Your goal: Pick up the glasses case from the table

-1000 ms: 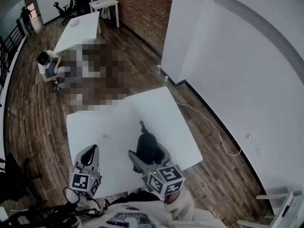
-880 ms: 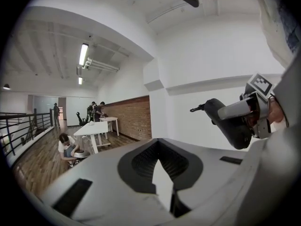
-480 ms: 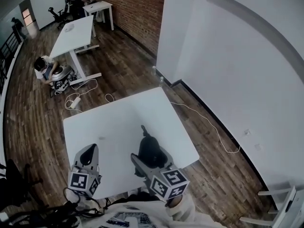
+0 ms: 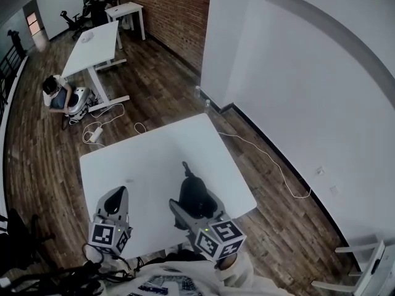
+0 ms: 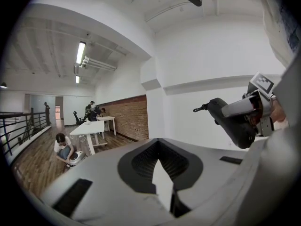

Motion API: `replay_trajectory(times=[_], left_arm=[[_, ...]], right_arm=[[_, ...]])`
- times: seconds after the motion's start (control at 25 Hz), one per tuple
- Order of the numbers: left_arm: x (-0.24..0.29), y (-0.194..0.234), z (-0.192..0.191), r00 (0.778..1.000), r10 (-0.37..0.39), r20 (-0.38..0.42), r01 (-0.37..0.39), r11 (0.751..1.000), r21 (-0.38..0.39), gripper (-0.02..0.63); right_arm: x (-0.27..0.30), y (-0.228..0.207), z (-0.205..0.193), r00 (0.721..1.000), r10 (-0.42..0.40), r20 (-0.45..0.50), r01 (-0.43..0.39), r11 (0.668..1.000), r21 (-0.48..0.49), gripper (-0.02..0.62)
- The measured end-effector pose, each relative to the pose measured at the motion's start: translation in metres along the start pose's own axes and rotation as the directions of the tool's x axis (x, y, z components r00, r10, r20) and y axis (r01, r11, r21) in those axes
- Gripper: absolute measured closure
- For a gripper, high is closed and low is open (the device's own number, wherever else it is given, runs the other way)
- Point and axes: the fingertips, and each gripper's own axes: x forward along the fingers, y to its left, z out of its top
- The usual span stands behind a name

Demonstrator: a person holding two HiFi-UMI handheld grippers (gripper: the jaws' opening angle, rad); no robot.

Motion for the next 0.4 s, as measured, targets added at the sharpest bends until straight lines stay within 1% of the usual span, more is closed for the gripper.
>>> replay_trajectory(times=[0.2,0.4], left_arm=[[0.003,-0.001,-0.001,1.000,-0.003,-0.020,0.003,1.000,0.006,0.592],[0.012,-0.002,0.001,1.000,-0.004,0.004,0.004,1.000,0.004,0.592]], right_arm=[[0.002,-0.001,-0.001,1.000,0.007,-0.006,-0.007,1.000,0.002,0.195],[0.005,-0.006,0.000,1.000,0.013,-0.008,-0.013,1.000,0.013,0.195]])
